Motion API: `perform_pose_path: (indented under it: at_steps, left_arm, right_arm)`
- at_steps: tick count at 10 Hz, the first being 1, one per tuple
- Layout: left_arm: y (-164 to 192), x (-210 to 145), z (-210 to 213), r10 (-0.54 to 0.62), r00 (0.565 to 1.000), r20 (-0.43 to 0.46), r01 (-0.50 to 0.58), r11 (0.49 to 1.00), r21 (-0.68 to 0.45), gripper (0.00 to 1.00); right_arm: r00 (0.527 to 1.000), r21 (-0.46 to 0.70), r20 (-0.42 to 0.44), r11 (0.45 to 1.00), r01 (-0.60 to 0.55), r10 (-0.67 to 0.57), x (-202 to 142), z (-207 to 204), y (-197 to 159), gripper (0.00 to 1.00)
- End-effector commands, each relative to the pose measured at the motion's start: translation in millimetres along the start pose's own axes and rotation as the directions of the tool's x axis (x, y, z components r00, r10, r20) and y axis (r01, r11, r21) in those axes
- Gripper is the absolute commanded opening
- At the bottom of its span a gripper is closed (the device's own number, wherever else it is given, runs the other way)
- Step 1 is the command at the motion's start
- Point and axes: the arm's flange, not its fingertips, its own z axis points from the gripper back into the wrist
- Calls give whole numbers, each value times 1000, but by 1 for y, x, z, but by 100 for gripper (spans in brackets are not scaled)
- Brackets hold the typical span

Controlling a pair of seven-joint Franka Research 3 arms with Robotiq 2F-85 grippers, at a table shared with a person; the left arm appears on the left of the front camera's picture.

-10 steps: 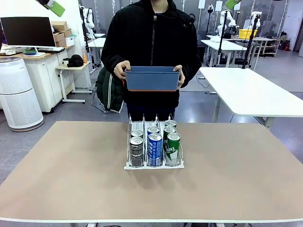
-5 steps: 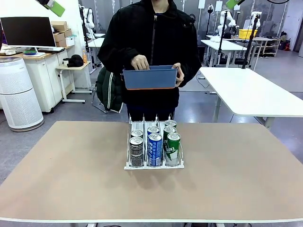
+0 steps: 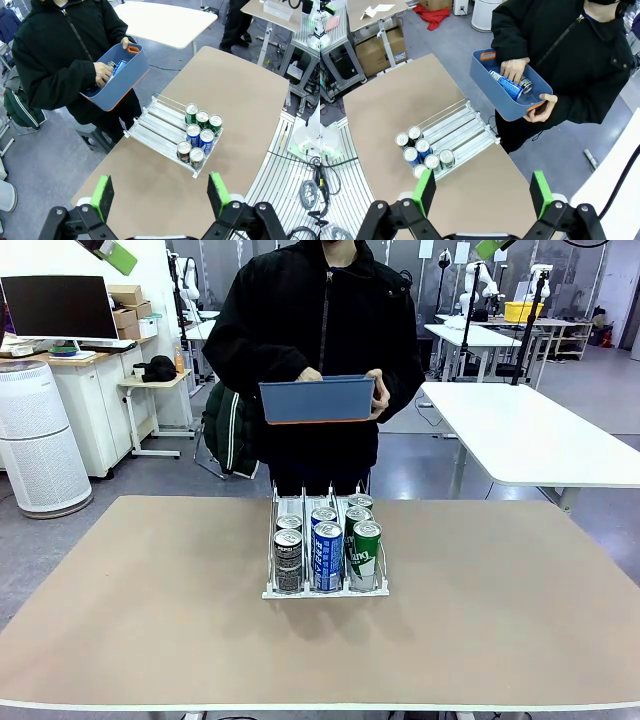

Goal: Fill the beverage cans into the dispenser.
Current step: Pick up the Pepsi coke handed by the human.

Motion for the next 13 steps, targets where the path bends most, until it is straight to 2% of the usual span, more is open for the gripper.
perform_pose_path:
  at_steps: [1, 9, 12, 13]
  left_arm:
    - [1, -1, -1, 3, 1000, 0, -3, 1000, 7, 100]
    - [1, -1, -1, 3, 1000, 0, -3, 1000, 7, 100]
    - [1, -1, -1, 3, 1000, 0, -3, 1000, 7, 100]
    - [1, -1, -1, 3, 1000, 0, -3, 1000, 7, 100]
  right_arm:
    - [1000, 11, 4, 1000, -2, 2, -2, 2, -2, 100]
    - [1000, 0, 0, 1000, 0, 0, 0, 0, 0, 100]
    - [1000, 55, 2, 998, -17, 17, -3, 6, 8, 100]
    - [1000, 100, -27, 995, -12, 14, -7, 9, 11, 100]
